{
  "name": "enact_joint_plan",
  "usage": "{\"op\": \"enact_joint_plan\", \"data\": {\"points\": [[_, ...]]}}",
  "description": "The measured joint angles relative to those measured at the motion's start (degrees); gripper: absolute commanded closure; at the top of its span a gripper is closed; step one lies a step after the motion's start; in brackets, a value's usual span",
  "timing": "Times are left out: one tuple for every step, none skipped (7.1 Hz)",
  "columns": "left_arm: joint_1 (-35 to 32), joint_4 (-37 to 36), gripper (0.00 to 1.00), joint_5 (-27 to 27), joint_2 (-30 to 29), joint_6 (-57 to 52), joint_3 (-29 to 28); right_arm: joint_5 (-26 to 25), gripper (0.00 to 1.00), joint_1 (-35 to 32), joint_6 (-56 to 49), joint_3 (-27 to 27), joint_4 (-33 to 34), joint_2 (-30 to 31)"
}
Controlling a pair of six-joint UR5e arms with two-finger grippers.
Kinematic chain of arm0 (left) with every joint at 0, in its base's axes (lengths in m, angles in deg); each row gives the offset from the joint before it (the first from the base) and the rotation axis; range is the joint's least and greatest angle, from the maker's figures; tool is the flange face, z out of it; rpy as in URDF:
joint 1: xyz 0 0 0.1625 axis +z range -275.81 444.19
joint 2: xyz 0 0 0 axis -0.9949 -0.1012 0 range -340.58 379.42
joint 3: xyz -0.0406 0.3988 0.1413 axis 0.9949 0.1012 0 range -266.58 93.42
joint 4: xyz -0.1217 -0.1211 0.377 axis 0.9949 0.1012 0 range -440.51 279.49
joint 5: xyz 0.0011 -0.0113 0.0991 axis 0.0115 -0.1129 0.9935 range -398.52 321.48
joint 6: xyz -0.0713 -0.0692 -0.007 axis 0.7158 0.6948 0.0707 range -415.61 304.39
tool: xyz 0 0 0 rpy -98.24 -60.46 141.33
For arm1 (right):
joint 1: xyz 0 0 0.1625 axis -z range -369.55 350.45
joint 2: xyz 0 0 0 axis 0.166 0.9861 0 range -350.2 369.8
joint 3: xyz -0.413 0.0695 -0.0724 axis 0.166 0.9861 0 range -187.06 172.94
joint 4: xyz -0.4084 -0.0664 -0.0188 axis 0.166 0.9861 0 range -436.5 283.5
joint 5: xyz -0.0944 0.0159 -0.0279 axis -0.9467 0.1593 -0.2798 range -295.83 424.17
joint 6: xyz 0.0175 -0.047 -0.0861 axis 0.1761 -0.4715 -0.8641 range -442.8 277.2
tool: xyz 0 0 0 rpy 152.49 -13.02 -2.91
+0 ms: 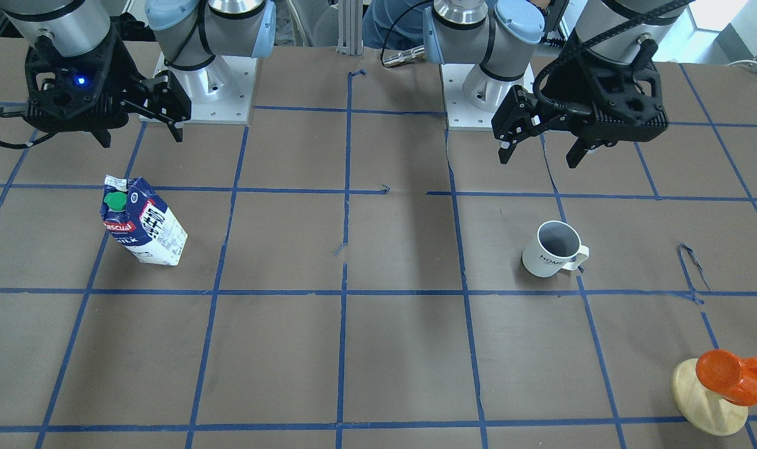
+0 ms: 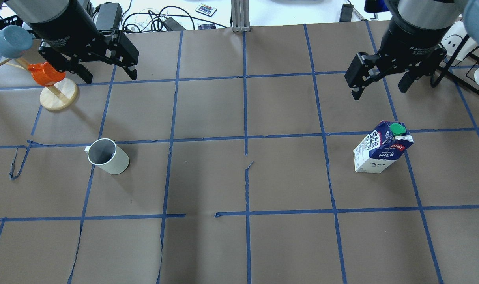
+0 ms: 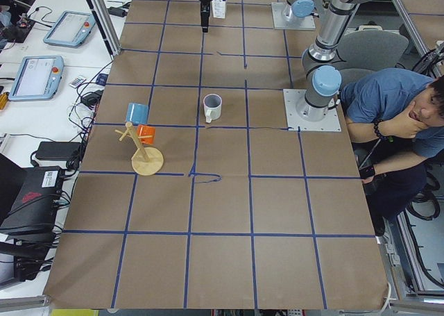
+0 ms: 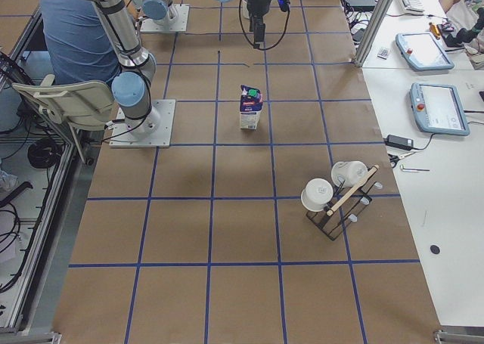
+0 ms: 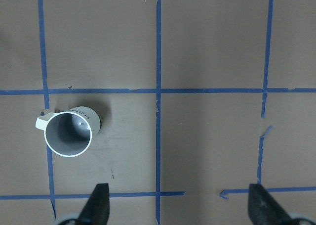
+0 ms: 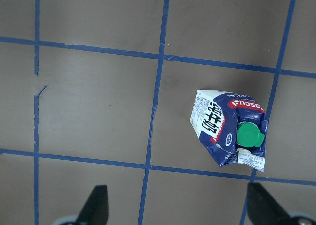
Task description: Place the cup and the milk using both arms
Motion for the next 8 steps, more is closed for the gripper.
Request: {"op": "enact_joint_plan", "data": {"points": [[0.12,-1.12,0.0,0.1,-0.59,-0.33,1.01,-0.04,0.0,0.7,0.1,-0.14,-0.1,-0.1],[0.87,-2.49,0.0,0.1,-1.06,-0.45,3.34,-0.01,0.0,2.2,0.09,-0.52,-0.24,-0.58],[2.89,-4.39,0.0,0.04,-1.45,-0.97,7.13,0.04,0.0,3.84,-0.14,-0.87,-0.2,-1.44],[5.52,-7.69,0.0,0.05,-1.77,-2.79,12.05,0.06,0.0,4.99,-0.42,-1.05,0.08,-2.22],[7.51,-11.76,0.0,0.62,-2.21,-5.18,16.76,0.13,0.0,5.71,-0.53,-1.13,0.4,-3.02],[8.8,-15.88,0.0,1.64,-2.98,-7.23,20.86,0.25,0.0,6.34,-0.66,-1.2,0.95,-4.04],[9.79,-19.91,0.01,2.18,-3.83,-10.7,24.45,0.33,0.0,7.32,-1.63,-1.29,2.21,-5.51],[10.7,-23.85,0.01,2.51,-4.62,-14.05,27.5,0.33,0.0,8.39,-3.26,-1.62,3.83,-6.82]]}}
